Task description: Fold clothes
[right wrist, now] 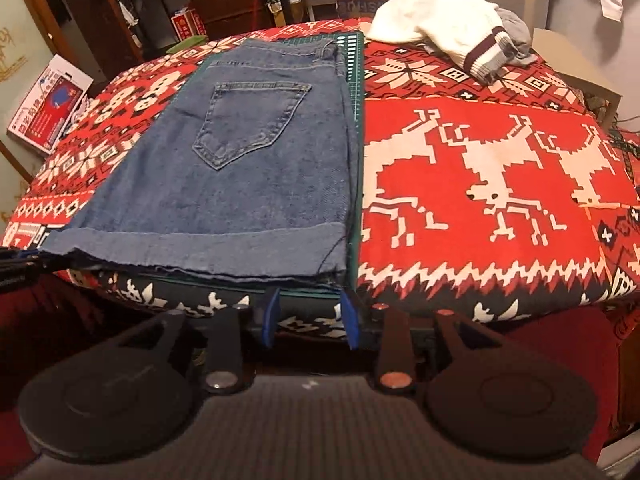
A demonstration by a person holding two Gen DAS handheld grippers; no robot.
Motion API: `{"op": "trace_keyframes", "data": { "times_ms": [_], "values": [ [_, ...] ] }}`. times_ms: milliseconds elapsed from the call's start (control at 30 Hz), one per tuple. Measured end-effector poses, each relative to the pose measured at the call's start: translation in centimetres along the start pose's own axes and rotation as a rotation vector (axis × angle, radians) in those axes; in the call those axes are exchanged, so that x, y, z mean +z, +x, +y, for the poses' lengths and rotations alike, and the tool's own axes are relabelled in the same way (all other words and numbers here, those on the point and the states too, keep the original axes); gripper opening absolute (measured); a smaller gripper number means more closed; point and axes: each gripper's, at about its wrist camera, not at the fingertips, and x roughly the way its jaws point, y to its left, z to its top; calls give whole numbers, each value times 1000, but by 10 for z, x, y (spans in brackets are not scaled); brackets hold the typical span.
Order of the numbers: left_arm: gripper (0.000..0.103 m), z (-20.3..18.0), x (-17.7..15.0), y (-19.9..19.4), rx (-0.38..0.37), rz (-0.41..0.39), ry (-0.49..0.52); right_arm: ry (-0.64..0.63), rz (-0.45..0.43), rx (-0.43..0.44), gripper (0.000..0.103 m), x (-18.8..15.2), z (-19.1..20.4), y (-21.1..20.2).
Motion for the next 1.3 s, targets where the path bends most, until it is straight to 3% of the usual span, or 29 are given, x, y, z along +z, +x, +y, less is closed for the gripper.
{"op": "trace_keyframes", "data": {
  "times_ms": [167, 267, 600, 700, 1100, 1300],
  "values": [
    [14, 2, 1, -2, -41, 7, -41, -5, 5, -14, 35, -2, -2, 5],
    [14, -6, 0, 1, -15, 5, -9, -10, 13, -28, 23, -4, -3, 9],
    [15, -7, -1, 13, 32, 10, -7, -31, -7, -67, 21, 2, 0, 17],
    [15, -4, 1, 13, 18, 20, -31, -36, -13, -44, 22, 2, 1, 14],
    [8, -9, 0, 11, 52, 8, -17, 118, -58, 47, 53, 14, -18, -6],
    [7, -4, 0, 10, 49, 20, -24, 68, -30, -87, 47, 23, 4, 27]
  ]
}}
